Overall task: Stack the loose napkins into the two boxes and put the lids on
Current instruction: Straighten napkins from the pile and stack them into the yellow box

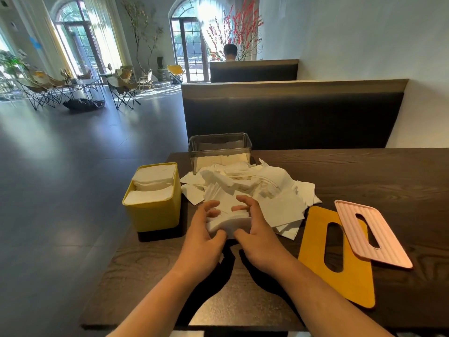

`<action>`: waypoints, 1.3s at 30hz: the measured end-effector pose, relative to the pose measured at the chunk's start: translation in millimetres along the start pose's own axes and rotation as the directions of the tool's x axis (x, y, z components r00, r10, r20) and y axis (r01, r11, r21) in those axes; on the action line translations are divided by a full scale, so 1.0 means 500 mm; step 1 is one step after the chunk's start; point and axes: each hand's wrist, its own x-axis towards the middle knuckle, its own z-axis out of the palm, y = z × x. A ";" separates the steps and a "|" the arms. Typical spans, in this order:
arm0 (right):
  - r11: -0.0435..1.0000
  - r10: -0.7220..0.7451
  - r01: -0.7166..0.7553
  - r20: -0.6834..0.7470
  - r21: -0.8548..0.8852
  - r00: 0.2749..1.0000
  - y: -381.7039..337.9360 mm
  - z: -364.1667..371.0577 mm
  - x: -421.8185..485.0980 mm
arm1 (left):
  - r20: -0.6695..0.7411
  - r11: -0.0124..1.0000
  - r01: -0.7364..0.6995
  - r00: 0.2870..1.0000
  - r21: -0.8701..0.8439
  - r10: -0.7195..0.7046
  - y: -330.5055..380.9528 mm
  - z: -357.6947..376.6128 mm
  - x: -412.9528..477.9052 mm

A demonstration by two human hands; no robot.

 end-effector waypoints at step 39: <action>0.414 -0.064 0.178 0.167 -0.893 0.984 -0.133 -0.085 0.233 | 0.497 0.402 0.633 0.771 -0.661 -0.398 0.020 -0.071 0.077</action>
